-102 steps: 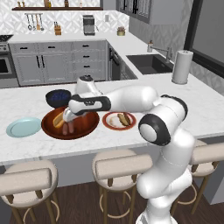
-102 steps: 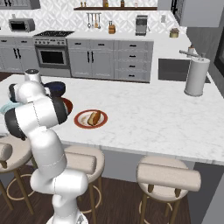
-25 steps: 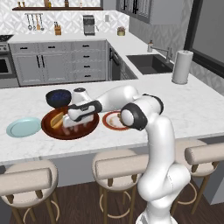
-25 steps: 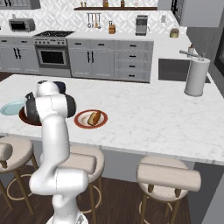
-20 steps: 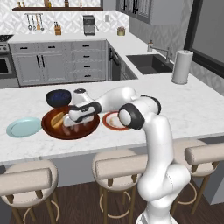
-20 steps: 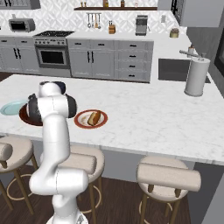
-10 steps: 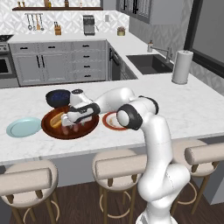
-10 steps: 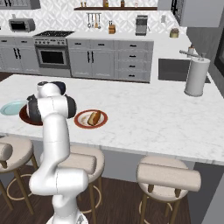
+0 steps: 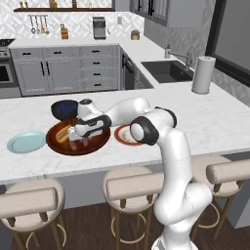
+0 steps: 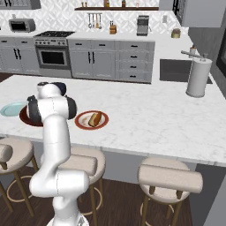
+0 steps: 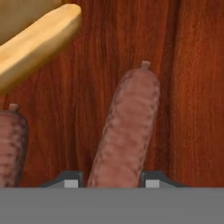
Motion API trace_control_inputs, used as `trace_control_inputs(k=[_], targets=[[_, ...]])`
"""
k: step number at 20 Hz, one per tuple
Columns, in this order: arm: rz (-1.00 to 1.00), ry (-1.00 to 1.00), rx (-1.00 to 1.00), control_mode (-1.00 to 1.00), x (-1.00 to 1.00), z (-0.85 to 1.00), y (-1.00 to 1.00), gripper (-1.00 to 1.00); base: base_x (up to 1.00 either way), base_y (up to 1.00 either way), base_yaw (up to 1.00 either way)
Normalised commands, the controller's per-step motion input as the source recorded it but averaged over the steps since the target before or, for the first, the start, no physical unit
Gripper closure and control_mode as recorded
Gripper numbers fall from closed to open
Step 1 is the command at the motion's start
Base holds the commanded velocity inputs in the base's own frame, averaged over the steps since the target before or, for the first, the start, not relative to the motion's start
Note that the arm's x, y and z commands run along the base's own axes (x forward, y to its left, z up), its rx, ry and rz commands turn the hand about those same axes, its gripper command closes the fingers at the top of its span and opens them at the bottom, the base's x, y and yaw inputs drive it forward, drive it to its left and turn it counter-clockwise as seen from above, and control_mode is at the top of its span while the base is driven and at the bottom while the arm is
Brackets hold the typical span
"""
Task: Place one bun and one sausage from the bowl on each plate.
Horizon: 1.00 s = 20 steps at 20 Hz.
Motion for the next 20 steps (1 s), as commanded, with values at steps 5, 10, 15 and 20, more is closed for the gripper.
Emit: trace_control_inputs(k=[5, 10, 15, 20], targets=[[0.00, 0.00, 0.00, -1.00, -0.08, 0.67, -0.08, 1.00, 0.00, 0.00, 0.00], [0.00, 0.00, 0.00, -1.00, -0.17, 0.70, -0.40, 1.00, 0.00, 0.00, 0.00], [0.01, 0.00, 0.00, -1.00, -0.09, 0.27, -0.94, 1.00, 0.00, 0.00, 0.00], [0.06, 0.01, 0.00, -1.00, 0.09, 0.12, -1.00, 1.00, 0.00, 0.00, 0.00]])
